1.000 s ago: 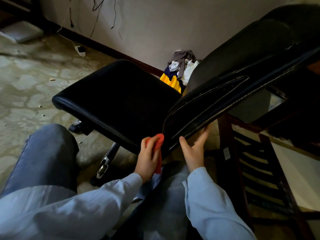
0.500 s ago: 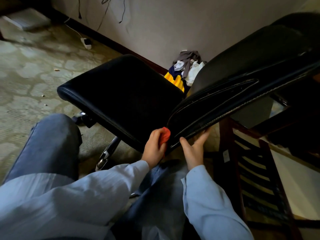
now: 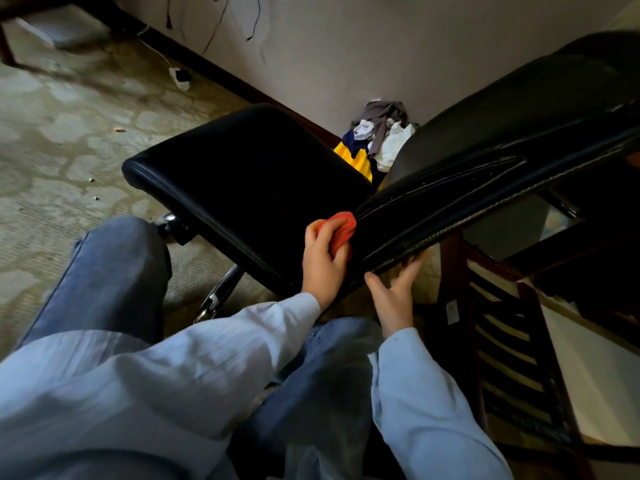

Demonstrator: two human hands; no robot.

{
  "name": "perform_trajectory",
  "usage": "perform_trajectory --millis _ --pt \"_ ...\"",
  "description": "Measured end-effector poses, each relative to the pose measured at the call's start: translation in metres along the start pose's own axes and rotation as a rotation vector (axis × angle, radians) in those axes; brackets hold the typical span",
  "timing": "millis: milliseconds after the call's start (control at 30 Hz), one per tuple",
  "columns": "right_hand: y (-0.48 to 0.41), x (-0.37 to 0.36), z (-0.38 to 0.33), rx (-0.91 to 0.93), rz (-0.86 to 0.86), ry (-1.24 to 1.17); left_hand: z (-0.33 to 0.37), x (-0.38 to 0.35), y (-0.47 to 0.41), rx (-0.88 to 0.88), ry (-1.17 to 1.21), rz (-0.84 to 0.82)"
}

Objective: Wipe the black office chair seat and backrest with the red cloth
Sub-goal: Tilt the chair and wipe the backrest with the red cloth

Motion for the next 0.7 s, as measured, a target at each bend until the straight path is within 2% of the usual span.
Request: perform_trajectory --millis 67,200,333,533,633,700 --pt "0.001 -0.001 -0.001 0.000 0.009 -0.005 -0.005 -0.003 0.007 0.029 -0.004 -0.027" --pt "0.001 0.001 -0.001 -0.011 0.010 -0.013 -0.027 -0.006 0.047 0.098 -0.167 -0.215" --pt "0.000 0.010 -0.005 -0.001 -0.011 -0.082 -0.024 0.003 0.044 0.120 -0.169 -0.274" --pt "-0.005 0.024 -0.029 0.067 0.082 -0.157 0.043 0.016 0.003 -0.101 0.041 -0.095" --pt "-0.007 0.032 -0.050 0.180 0.118 -0.248 0.093 0.008 -0.016 -0.220 0.099 -0.120" --pt "-0.011 0.040 -0.062 0.220 0.147 -0.267 0.120 0.001 -0.023 -0.238 0.121 -0.161"
Point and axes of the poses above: each hand's wrist, its own y-axis away from the middle knuckle, its own x-axis out of the back of the hand, z = x × y, the point moved 1 cm from there along -y, towards the middle knuckle, and after that the axes turned 12 degrees about z, right-handed, at the moved point
